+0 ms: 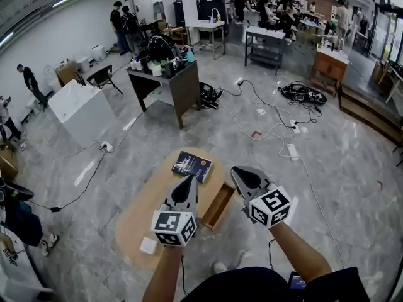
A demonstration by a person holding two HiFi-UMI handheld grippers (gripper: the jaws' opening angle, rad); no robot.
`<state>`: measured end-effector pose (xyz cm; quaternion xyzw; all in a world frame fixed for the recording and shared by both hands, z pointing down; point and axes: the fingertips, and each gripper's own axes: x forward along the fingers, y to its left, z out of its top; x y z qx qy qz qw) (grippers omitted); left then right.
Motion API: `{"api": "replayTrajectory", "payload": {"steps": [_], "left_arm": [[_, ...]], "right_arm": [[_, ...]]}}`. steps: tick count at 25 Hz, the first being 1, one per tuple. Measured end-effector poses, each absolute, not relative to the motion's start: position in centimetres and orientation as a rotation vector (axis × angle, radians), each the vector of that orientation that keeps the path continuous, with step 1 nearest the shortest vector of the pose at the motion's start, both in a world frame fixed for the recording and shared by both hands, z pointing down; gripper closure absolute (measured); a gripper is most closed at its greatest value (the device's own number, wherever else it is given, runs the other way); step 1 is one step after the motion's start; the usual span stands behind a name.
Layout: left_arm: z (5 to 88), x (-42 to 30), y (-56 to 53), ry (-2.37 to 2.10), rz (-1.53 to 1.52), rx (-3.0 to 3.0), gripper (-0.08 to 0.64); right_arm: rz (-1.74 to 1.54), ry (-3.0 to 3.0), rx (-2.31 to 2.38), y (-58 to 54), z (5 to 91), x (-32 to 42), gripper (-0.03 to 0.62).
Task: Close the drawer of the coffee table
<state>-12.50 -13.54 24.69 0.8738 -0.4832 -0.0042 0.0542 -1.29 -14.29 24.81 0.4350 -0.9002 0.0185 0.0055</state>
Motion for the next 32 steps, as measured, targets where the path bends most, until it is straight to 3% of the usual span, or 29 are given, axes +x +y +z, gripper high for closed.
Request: {"api": "replayTrajectory", "payload": {"steps": [25, 32], "left_arm": [[27.6, -9.5, -16.9, -1.384, -0.058, 2.566, 0.558], [29.2, -7.8, -17.0, -1.425, 0.072, 2.634, 0.558]], "right_arm": [[0.184, -2.791, 1.288, -18.0, 27.8, 1.2, 0.580], [0.221, -2.781, 1.270, -18.8, 29.4, 1.7, 0.580]]}}
